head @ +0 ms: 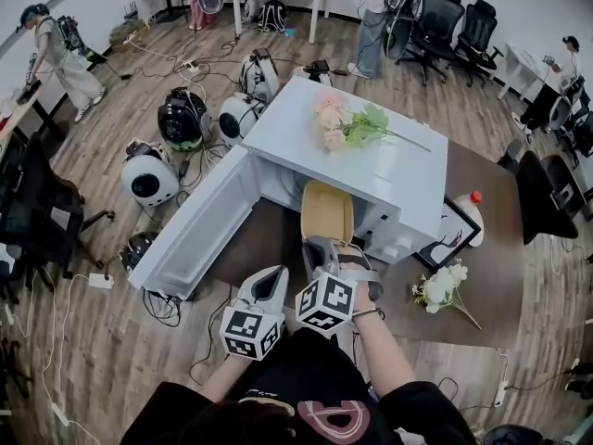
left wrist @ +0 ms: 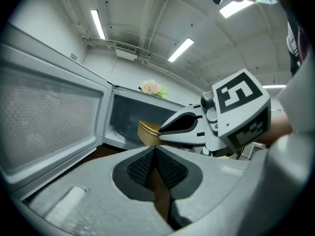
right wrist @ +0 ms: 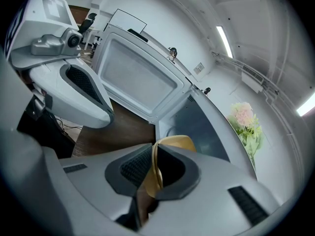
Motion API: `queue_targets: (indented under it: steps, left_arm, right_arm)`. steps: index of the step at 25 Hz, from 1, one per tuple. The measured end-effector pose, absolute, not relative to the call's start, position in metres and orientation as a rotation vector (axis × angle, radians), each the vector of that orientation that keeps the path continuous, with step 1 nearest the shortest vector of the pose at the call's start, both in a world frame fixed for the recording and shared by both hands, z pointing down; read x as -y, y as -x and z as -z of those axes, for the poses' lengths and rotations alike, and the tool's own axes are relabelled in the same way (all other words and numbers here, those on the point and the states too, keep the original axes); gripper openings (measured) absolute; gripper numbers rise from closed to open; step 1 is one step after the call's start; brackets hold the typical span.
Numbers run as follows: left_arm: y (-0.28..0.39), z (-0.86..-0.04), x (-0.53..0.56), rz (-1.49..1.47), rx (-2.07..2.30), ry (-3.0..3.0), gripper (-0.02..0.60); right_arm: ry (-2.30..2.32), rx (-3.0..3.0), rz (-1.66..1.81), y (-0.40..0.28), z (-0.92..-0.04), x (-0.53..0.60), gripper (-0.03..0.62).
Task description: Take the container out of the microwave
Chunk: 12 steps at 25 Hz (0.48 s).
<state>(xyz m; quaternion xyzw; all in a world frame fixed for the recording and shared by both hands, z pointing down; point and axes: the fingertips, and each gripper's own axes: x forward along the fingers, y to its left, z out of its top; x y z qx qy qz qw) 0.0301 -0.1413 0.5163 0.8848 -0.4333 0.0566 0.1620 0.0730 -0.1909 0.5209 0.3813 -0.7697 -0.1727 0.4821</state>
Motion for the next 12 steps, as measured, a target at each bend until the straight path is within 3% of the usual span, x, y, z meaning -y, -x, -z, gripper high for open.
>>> queue_targets:
  steps: [12]
  left_arm:
    - [-0.025,-0.513,0.125,-0.147,1.271,-2.511,0.009]
  right_arm:
    - [-0.940,1.887,0.439,-0.071,-0.513,0.171,0.041]
